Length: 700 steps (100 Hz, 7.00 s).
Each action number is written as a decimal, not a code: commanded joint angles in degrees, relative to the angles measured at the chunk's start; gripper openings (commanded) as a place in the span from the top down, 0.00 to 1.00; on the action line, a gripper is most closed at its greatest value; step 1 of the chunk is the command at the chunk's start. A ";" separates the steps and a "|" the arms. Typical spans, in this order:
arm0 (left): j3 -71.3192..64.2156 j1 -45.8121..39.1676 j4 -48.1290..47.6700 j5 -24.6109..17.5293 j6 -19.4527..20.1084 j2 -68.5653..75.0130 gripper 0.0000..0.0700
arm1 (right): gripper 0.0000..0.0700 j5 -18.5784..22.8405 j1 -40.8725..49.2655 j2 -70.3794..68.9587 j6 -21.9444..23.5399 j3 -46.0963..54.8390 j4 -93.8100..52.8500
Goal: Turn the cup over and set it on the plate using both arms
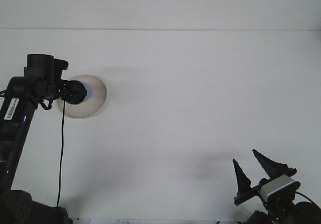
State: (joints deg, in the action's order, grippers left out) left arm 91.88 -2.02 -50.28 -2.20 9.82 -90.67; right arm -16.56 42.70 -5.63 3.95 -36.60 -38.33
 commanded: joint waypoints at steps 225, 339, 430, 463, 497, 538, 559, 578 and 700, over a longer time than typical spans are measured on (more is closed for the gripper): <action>23.47 -6.97 -8.09 -6.21 -7.56 -11.85 0.28 | 0.37 0.02 0.48 0.02 0.57 0.68 0.68; -52.85 9.64 22.25 -12.90 -22.91 75.80 0.32 | 0.39 0.07 0.48 0.02 0.39 0.68 1.92; -52.83 9.64 23.39 -13.09 -22.95 75.82 0.98 | 0.99 0.02 0.48 0.02 0.57 0.61 2.29; -61.16 6.29 30.32 -11.34 -7.50 80.76 0.98 | 0.99 0.02 0.48 0.02 0.57 0.61 2.29; -84.96 3.65 44.30 7.50 -5.53 90.49 0.98 | 0.99 0.04 0.48 0.02 0.57 0.61 2.29; -91.10 3.69 50.84 10.75 -6.40 90.51 0.98 | 0.99 0.00 0.48 0.02 0.57 0.61 2.32; -91.08 3.69 50.82 10.75 -6.40 90.51 0.98 | 0.99 0.02 0.48 0.02 0.57 0.61 2.32; -91.08 3.69 50.82 10.75 -6.40 90.51 0.98 | 0.99 0.02 0.48 0.02 0.57 0.61 2.32; -91.06 3.69 50.77 10.75 -6.40 90.49 0.98 | 0.99 13.44 -44.44 5.55 -0.70 35.87 37.73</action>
State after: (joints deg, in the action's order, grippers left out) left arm 1.91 1.72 -0.05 8.62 3.53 -0.25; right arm -3.14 -1.39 -0.16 2.11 -0.82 -1.26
